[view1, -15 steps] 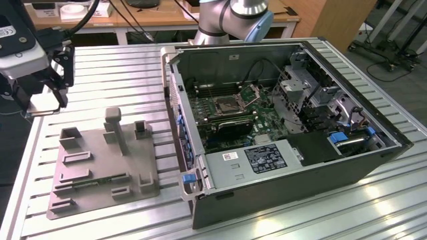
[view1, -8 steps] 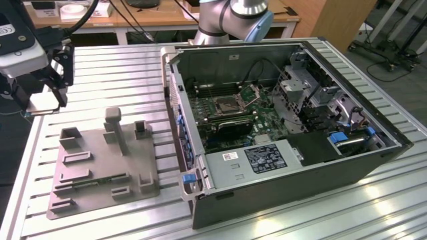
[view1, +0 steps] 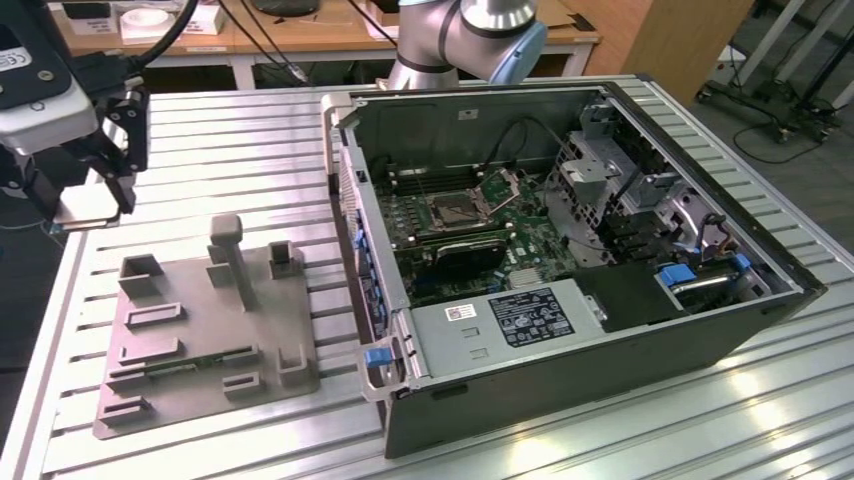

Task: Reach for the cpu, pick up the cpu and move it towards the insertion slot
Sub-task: 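Pick up the cpu and move it towards the insertion slot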

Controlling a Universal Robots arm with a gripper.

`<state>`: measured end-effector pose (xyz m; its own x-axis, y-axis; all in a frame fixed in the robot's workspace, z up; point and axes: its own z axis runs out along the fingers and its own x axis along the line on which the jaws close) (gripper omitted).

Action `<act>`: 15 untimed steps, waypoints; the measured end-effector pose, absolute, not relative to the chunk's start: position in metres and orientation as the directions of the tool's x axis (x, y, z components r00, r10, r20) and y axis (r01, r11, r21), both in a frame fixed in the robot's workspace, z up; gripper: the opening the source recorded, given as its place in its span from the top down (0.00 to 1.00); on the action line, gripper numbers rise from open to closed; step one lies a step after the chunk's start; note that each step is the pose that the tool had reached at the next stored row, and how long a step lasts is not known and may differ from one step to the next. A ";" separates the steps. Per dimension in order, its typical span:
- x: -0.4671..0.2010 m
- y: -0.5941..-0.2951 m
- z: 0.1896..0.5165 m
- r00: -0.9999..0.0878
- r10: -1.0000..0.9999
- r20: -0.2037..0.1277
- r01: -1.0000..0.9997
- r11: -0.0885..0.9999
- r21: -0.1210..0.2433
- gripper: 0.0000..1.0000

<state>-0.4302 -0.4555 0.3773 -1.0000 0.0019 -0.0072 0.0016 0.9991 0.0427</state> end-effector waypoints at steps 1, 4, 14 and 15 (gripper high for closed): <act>-0.429 -0.456 0.377 -1.000 0.002 -0.007 0.002 0.999 0.043 0.46; -0.426 -0.456 0.377 -1.000 0.002 -0.007 0.002 0.999 0.043 0.46; -0.412 -0.455 0.377 -1.000 0.002 -0.007 0.002 0.999 0.043 0.46; -0.411 -0.455 0.377 -1.000 0.002 -0.007 0.002 0.999 0.043 0.46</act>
<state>-0.4109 -0.4555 0.3771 -1.0000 0.0021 -0.0073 0.0017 0.9991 0.0428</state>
